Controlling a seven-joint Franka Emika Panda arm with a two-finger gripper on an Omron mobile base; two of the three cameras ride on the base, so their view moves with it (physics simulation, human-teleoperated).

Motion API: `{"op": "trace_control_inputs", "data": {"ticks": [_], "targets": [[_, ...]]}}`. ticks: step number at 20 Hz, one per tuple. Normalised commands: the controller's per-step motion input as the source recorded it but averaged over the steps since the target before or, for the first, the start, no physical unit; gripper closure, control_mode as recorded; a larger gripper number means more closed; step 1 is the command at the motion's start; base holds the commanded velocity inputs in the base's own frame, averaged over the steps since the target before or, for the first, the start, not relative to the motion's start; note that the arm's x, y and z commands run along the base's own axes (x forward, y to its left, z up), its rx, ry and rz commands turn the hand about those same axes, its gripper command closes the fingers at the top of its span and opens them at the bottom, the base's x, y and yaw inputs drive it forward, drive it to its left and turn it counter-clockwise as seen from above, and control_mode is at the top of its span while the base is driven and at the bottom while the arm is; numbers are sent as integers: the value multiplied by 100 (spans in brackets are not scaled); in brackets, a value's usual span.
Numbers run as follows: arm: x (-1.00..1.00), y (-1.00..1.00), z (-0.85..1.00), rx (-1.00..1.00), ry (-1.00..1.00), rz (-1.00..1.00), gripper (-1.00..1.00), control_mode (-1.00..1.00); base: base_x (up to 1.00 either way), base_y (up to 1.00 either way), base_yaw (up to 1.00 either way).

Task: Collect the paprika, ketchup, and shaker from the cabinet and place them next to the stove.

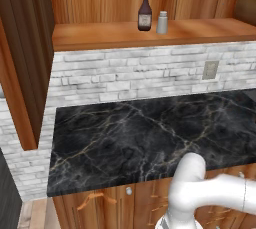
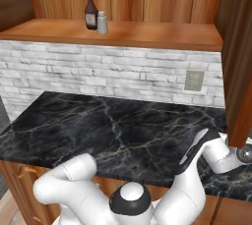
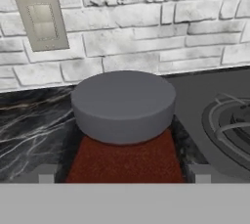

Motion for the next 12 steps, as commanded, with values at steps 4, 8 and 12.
{"op": "trace_control_inputs", "data": {"ticks": [4, 8, 12], "targets": [[-3, 31, 3, 0, 0, 0, -100, -100, 0, 0, 0], [0, 34, 15, -1, -1, 0, -100, -100, 0, 0, 0], [0, 37, 31, -5, -5, 0, -100, -100, 0, 0, 0]]}}
